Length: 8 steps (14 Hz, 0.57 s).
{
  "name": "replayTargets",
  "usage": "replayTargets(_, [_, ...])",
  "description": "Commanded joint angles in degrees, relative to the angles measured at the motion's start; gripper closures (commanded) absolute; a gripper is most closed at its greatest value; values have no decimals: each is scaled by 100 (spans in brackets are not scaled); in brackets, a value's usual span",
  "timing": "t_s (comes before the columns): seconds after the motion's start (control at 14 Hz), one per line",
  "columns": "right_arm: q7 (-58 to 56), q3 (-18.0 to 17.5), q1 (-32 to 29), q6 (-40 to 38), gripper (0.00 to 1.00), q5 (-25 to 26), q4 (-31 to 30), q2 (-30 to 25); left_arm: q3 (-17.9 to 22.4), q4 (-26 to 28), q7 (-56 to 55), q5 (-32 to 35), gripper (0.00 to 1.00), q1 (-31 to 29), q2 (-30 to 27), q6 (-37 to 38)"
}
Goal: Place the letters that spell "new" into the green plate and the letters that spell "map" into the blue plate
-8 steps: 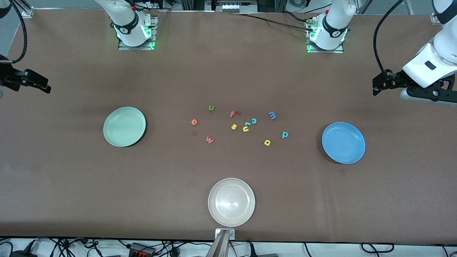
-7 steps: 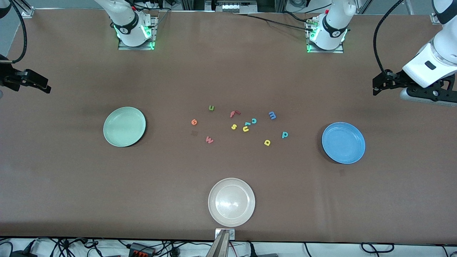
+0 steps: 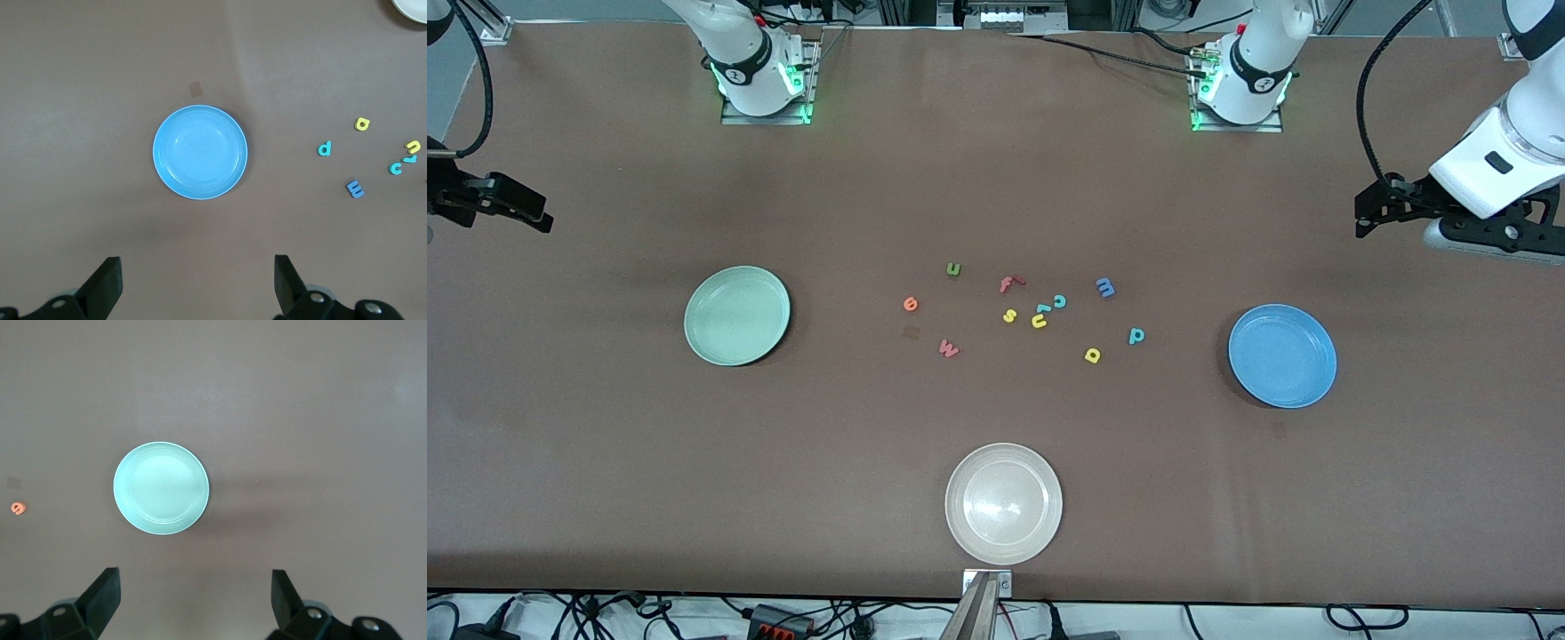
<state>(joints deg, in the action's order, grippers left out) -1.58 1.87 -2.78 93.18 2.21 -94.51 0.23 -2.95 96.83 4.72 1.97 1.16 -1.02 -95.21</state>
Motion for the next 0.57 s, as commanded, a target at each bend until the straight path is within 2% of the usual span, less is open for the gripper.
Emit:
replayTargets(0.0, [-106,-3,-12,95,0,-45,-85,-41,5,-95,64,-91,0,24,14,143])
replayTargets(0.29, [-106,6,-12,95,0,-36,-76,-23,-4,-86,99,-153,0,86,181,239])
replayTargets(0.5, [-97,-20,5,113,0,-36,-76,100,-4,-86,90,-162,0,340,260,275])
